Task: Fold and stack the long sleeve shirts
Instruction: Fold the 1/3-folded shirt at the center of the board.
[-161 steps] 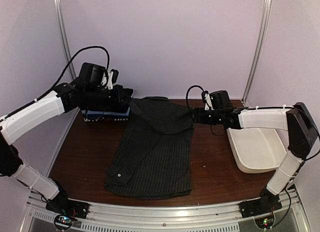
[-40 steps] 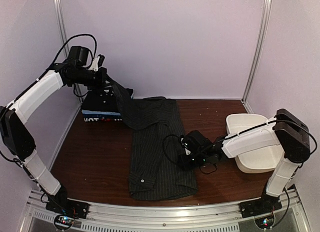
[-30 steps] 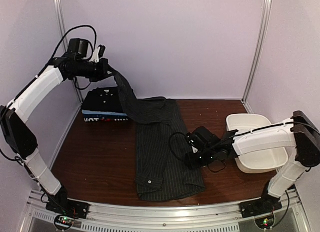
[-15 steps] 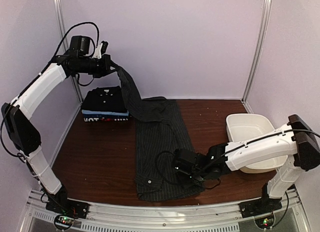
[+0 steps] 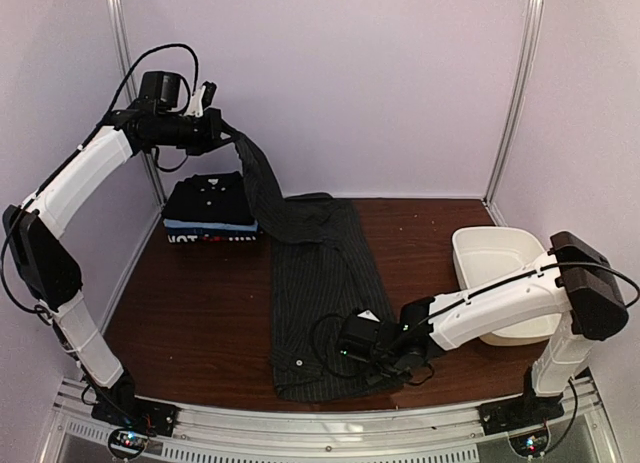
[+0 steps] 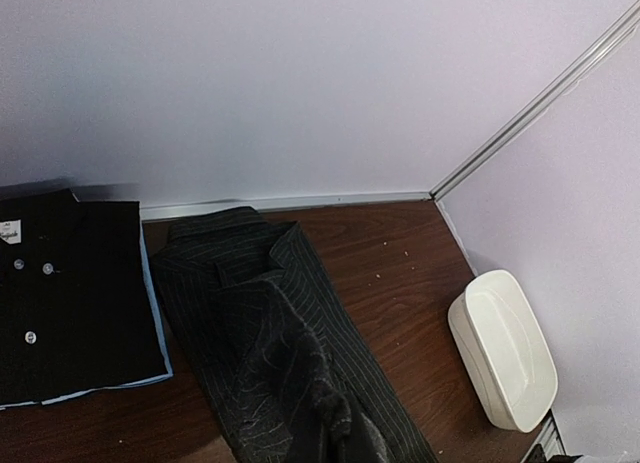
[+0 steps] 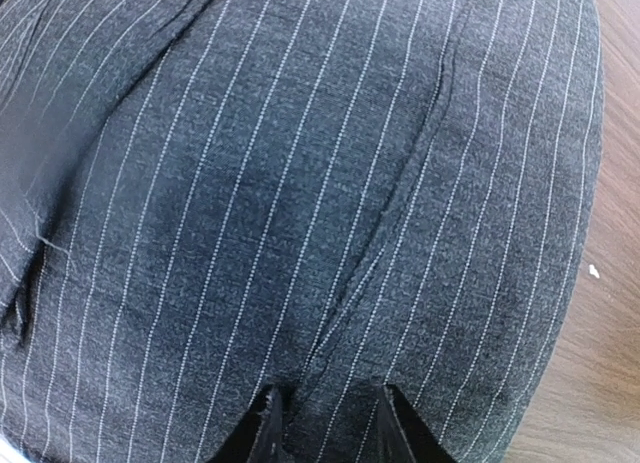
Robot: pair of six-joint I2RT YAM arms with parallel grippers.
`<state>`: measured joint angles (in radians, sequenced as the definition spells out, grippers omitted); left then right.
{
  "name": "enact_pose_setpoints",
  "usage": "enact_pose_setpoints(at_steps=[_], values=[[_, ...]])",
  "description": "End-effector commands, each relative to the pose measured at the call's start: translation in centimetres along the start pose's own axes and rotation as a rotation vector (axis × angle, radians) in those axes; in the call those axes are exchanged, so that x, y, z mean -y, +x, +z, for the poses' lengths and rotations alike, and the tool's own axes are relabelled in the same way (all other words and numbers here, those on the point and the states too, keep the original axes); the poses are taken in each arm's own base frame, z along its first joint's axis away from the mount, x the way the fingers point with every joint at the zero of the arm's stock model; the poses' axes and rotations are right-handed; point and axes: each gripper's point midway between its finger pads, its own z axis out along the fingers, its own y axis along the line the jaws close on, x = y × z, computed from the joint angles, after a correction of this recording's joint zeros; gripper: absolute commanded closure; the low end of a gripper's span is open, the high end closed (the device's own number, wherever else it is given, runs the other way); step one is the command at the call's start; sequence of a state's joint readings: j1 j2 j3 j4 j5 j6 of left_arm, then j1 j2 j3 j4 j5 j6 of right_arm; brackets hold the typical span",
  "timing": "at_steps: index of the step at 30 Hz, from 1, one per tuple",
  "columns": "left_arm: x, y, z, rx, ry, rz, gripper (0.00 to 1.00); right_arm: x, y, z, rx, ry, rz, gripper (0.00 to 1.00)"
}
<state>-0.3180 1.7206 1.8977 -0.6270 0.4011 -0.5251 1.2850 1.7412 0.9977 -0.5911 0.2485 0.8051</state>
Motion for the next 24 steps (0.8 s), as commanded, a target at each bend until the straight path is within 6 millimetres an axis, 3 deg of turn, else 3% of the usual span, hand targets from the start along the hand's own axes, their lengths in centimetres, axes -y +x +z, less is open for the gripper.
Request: enact_pose_setpoints(at_steps=[1, 10, 17, 24], values=[[1.0, -2.0, -0.3, 0.065, 0.033, 0.036, 1.0, -0.1, -0.3, -0.5, 0.026, -0.004, 0.01, 0.72], [1.4, -2.8, -0.3, 0.08, 0.045, 0.042, 1.0, -0.2, -0.4, -1.5, 0.033, -0.044, 0.023, 0.98], [2.2, -4.3, -0.6, 0.112, 0.06, 0.059, 1.0, -0.8, -0.8, -2.6, 0.044, -0.097, 0.029, 1.0], [2.1, -4.3, -0.1, 0.106, 0.067, 0.056, 1.0, -0.8, 0.0, -1.4, 0.019, -0.074, 0.017, 0.7]])
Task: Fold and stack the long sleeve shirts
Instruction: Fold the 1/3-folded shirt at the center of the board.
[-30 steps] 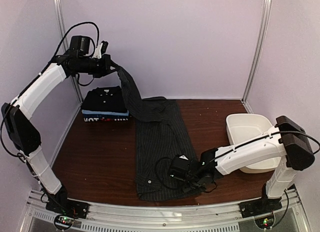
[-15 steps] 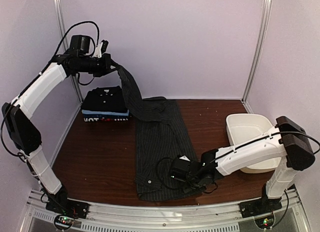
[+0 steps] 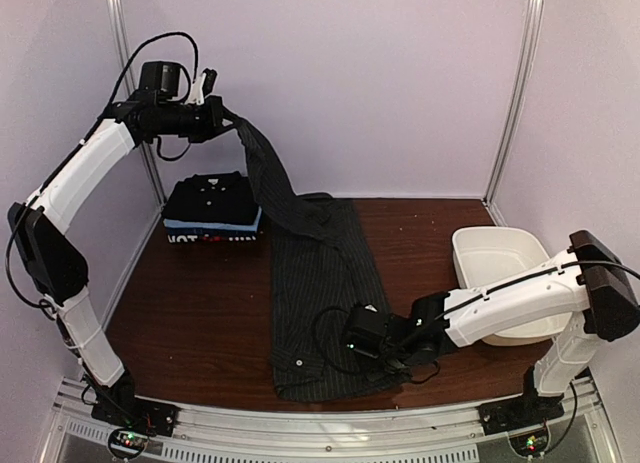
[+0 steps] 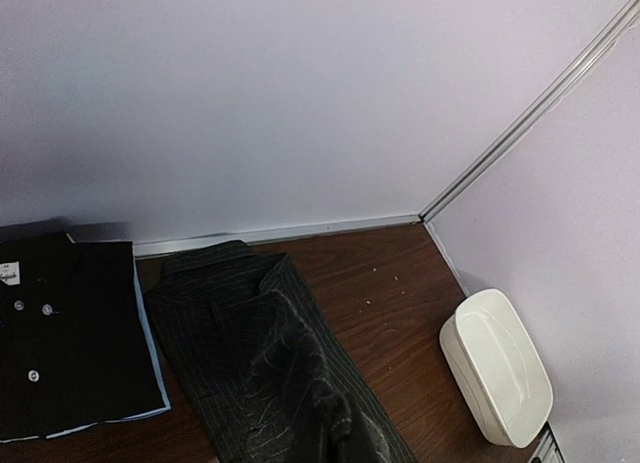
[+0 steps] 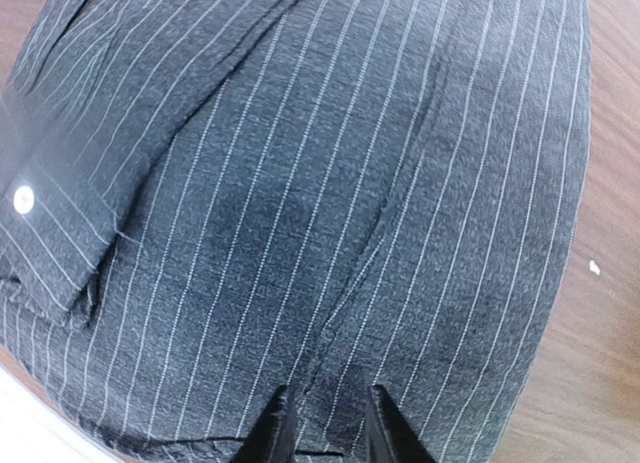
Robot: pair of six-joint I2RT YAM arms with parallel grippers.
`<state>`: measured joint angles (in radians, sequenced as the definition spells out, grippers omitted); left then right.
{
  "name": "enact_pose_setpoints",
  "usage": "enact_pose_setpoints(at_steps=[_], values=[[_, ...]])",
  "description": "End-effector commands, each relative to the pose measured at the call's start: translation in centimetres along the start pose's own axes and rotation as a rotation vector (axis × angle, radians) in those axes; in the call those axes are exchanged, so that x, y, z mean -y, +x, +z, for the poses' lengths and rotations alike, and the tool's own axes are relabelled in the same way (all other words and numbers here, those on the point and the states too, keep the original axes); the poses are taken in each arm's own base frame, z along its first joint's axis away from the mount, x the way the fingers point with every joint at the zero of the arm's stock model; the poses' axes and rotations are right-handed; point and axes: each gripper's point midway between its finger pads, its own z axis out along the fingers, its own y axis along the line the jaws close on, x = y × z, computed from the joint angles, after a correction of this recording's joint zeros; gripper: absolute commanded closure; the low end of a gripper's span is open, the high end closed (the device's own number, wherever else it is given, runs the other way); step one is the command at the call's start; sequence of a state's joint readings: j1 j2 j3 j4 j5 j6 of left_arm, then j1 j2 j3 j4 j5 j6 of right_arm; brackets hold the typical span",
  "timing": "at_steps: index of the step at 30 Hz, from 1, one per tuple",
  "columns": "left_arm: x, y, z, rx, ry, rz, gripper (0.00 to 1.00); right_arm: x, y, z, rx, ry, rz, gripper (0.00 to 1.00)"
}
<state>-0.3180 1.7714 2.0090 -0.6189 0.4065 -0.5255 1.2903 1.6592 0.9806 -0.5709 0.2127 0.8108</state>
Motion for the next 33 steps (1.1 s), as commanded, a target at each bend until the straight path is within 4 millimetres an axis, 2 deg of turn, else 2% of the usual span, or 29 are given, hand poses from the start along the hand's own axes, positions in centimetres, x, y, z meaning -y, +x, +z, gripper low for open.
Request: enact_pose_setpoints(at_steps=[1, 9, 13, 16, 18, 23, 33], values=[[0.9, -1.6, 0.0, 0.048, 0.038, 0.029, 1.0, 0.1, 0.8, 0.9, -0.015, 0.013, -0.013, 0.68], [0.8, -1.4, 0.1, 0.042, 0.037, 0.03, 1.0, -0.3, 2.0, 2.7, -0.047, 0.014, -0.022, 0.67], [0.7, -1.3, 0.2, 0.041, 0.034, 0.029, 1.0, -0.1, 2.4, 3.0, -0.055, 0.02, -0.016, 0.68], [0.7, -1.4, 0.2, 0.043, 0.035, 0.029, 1.0, 0.1, 2.2, 2.7, -0.047, 0.019, -0.008, 0.74], [0.8, -1.6, 0.1, 0.047, 0.038, 0.033, 1.0, 0.2, 2.2, 2.5, -0.043, 0.021, -0.007, 0.81], [1.2, -2.1, -0.1, 0.061, 0.045, 0.04, 1.0, 0.5, 1.5, 1.4, -0.018, 0.023, 0.007, 0.89], [1.6, -2.6, -0.3, 0.071, 0.056, 0.045, 1.0, 0.3, 1.0, 0.3, -0.002, -0.011, 0.008, 0.88]])
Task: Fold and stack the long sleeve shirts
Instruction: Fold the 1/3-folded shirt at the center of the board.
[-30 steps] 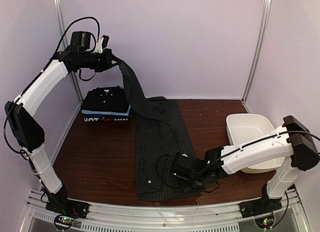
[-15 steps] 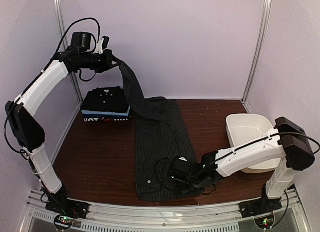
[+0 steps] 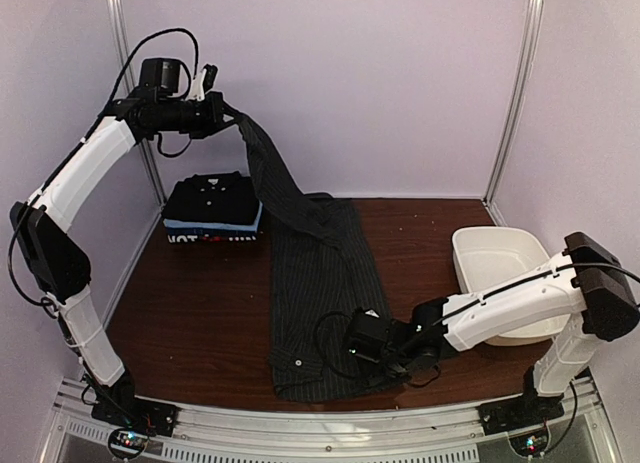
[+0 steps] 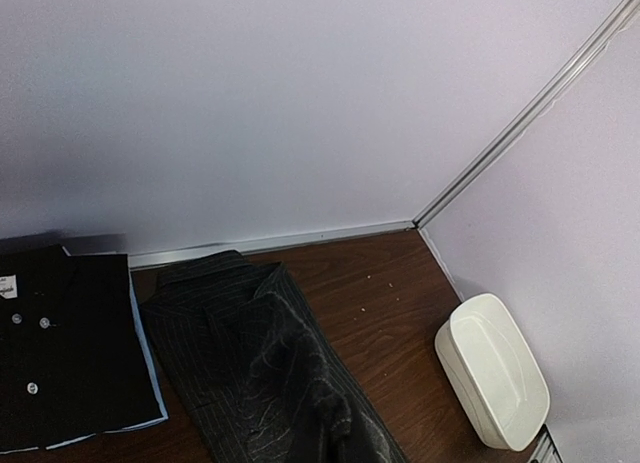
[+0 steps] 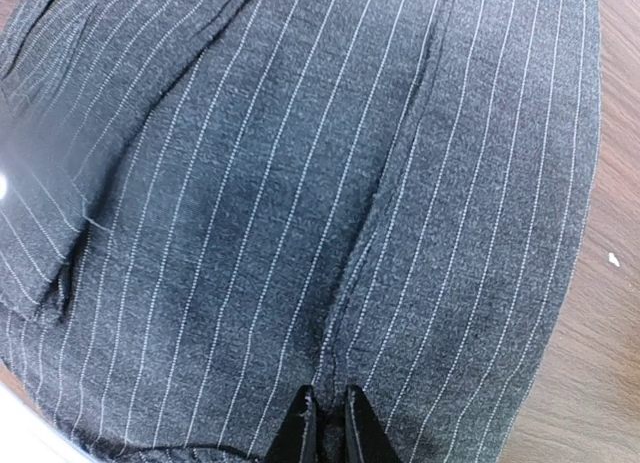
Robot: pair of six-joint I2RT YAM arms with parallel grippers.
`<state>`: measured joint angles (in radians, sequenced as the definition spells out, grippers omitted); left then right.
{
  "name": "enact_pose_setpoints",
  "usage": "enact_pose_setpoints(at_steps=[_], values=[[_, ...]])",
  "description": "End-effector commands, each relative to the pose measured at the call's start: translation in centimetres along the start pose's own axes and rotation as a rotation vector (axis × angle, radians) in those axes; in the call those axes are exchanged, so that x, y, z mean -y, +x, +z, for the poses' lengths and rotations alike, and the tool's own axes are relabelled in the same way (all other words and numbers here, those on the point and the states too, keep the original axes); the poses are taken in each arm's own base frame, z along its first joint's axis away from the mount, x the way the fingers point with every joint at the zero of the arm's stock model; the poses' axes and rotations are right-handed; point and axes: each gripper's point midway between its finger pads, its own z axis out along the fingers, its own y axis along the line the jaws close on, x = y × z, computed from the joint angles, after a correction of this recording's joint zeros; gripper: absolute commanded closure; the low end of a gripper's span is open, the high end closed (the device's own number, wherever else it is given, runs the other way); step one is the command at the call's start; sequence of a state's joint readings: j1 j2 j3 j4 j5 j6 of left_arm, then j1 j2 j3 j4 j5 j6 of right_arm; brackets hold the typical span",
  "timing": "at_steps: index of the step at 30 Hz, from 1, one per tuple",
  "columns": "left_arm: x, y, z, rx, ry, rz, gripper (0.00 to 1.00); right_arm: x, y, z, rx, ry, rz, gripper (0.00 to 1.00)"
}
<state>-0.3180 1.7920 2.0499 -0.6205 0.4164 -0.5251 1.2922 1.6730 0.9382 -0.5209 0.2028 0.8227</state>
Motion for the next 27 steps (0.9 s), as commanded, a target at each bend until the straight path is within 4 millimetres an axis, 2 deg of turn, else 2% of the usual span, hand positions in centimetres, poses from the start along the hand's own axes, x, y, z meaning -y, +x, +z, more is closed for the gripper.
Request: enact_pose_setpoints(at_steps=[1, 8, 14, 22, 27], values=[[1.2, -2.0, -0.5, 0.061, 0.04, 0.039, 1.0, 0.1, 0.0, -0.8, 0.01, -0.011, 0.002, 0.88], [1.8, -3.2, -1.1, 0.096, 0.039, 0.057, 1.0, -0.7, -1.0, -2.3, 0.044, -0.059, 0.0, 0.92], [1.8, -3.9, -1.1, 0.114, 0.032, 0.066, 1.0, -2.5, -1.8, -3.7, 0.07, -0.156, -0.022, 0.93], [1.2, -4.2, -1.4, 0.126, -0.009, 0.078, 1.0, -4.2, -0.9, -3.1, 0.045, -0.211, -0.05, 0.94], [1.2, -4.9, -1.9, 0.143, -0.026, 0.088, 1.0, -4.5, -0.8, -2.6, 0.044, -0.221, -0.042, 0.94]])
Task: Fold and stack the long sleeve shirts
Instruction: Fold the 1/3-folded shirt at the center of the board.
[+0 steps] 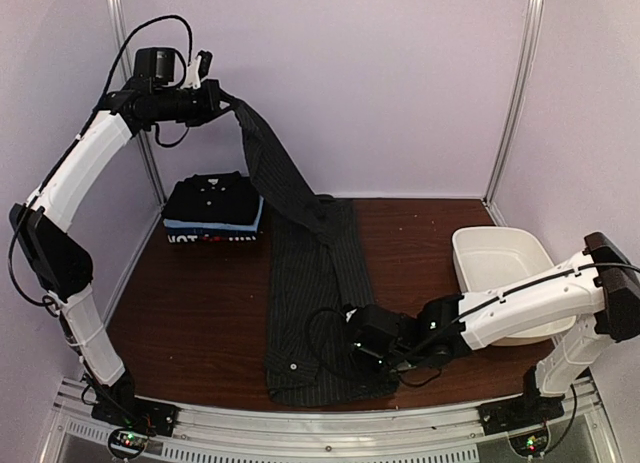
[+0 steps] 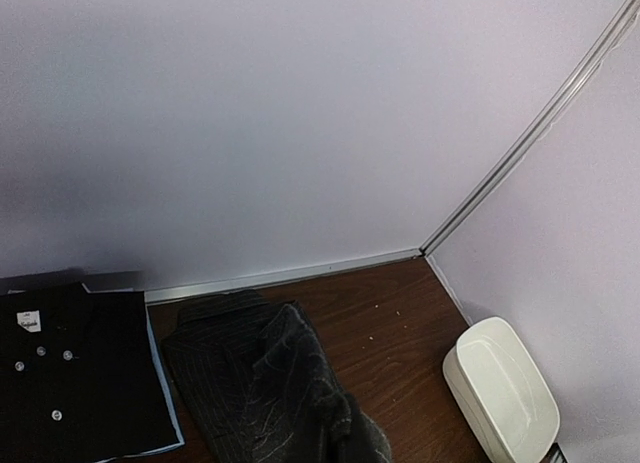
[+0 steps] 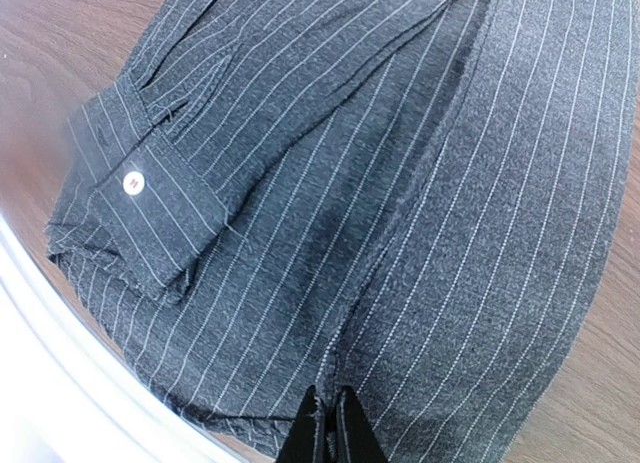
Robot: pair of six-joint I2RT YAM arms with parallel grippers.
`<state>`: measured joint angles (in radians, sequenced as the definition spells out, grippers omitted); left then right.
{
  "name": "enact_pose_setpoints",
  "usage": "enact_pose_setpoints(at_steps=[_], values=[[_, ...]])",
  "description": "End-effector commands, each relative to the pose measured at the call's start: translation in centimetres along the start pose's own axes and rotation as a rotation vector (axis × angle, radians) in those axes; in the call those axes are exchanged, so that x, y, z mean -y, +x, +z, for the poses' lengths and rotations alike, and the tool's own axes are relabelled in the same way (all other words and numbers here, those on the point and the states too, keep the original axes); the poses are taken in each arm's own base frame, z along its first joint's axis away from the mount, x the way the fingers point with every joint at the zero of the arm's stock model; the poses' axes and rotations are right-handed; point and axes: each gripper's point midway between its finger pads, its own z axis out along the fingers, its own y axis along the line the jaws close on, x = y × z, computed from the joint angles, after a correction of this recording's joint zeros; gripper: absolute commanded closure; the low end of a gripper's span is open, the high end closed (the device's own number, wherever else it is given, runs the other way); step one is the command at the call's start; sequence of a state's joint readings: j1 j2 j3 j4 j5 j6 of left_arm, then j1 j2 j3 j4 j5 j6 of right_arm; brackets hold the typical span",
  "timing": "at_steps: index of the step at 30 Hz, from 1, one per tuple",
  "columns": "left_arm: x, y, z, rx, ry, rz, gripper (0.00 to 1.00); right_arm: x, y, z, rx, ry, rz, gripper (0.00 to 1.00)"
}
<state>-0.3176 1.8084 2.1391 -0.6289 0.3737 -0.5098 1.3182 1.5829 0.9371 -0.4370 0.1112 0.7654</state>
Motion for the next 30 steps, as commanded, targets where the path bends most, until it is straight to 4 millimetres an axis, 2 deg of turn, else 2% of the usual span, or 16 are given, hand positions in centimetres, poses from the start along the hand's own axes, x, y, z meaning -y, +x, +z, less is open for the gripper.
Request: enact_pose_setpoints(at_steps=[1, 7, 11, 14, 18, 21, 23, 30], values=[[0.4, -2.4, -0.8, 0.074, -0.009, 0.048, 1.0, -0.8, 0.5, 0.6, -0.005, -0.032, -0.004, 0.94], [-0.1, -2.2, -0.7, 0.066, -0.032, 0.05, 1.0, -1.2, 1.2, 1.6, -0.023, -0.064, 0.014, 0.91], [-1.3, -0.5, -0.3, 0.029, -0.06, 0.038, 1.0, -1.2, 1.4, 1.8, -0.025, -0.068, 0.023, 0.77], [-2.3, 1.3, 0.1, -0.006, -0.083, 0.03, 1.0, -1.6, 0.6, 0.9, 0.002, -0.092, 0.033, 0.64], [-3.1, 2.2, 0.0, -0.021, -0.114, 0.03, 1.0, -1.3, -1.1, -1.2, 0.066, -0.106, 0.056, 0.58], [-3.3, 2.5, 0.1, -0.027, -0.12, 0.03, 1.0, 0.1, -1.7, -2.1, 0.105, -0.103, 0.098, 0.59], [-3.4, 2.7, 0.2, -0.032, -0.116, 0.029, 1.0, 1.1, -1.3, -1.9, 0.102, -0.108, 0.126, 0.64], [-2.7, 3.4, 1.0, -0.06, -0.06, 0.029, 1.0, 2.3, 2.5, 0.4, 0.024, -0.143, 0.18, 0.86]])
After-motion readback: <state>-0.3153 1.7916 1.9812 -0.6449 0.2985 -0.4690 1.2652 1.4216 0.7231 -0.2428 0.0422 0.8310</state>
